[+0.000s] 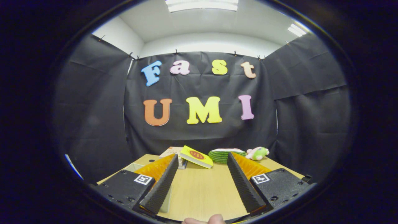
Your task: Open the storage box then place both shoes into the box .Put the left shoe in first, then the right shoe, with the right side of both shoes facing outward in a uniform manner.
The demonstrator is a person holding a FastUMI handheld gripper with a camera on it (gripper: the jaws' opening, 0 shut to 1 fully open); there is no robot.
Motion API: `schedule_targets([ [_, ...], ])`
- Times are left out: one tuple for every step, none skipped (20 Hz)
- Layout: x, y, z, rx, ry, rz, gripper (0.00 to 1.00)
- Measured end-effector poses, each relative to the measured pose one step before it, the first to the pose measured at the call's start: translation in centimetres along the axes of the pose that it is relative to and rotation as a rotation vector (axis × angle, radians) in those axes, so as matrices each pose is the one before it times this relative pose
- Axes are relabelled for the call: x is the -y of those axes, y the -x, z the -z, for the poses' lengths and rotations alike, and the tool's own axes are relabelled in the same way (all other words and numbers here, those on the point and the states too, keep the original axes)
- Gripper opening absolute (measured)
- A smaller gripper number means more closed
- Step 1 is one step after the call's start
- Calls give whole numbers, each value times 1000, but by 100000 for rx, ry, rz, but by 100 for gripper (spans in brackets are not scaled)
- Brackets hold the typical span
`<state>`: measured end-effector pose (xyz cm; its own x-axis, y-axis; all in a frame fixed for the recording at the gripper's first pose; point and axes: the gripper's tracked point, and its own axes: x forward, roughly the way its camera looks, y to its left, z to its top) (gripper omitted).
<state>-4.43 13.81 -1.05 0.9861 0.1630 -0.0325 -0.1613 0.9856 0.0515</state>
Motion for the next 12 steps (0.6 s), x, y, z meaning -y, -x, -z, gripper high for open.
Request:
schedule_targets([
  [63,-39,482,-1049,-726,-33,100],
  [-20,-50,380,-1033,-554,-98,100],
  [228,-221,384,-793,-316,493,100],
  [142,-73,384,-763,-443,316,100],
  [-50,-223,346,-1237,-341,-142,100],
  [301,-229,228,-175,53,796,100],
  [341,-137,-92,-199,-11,1039,100],
  [70,-165,25,309,136,409,100],
  [-139,-64,130,-217,247,-71,100],
  [-92,-19,64,-163,22,-154,100],
  [-80,-22,-3,-146,-147,-471,100],
  [-125,-63,70,-184,-180,-627,100],
])
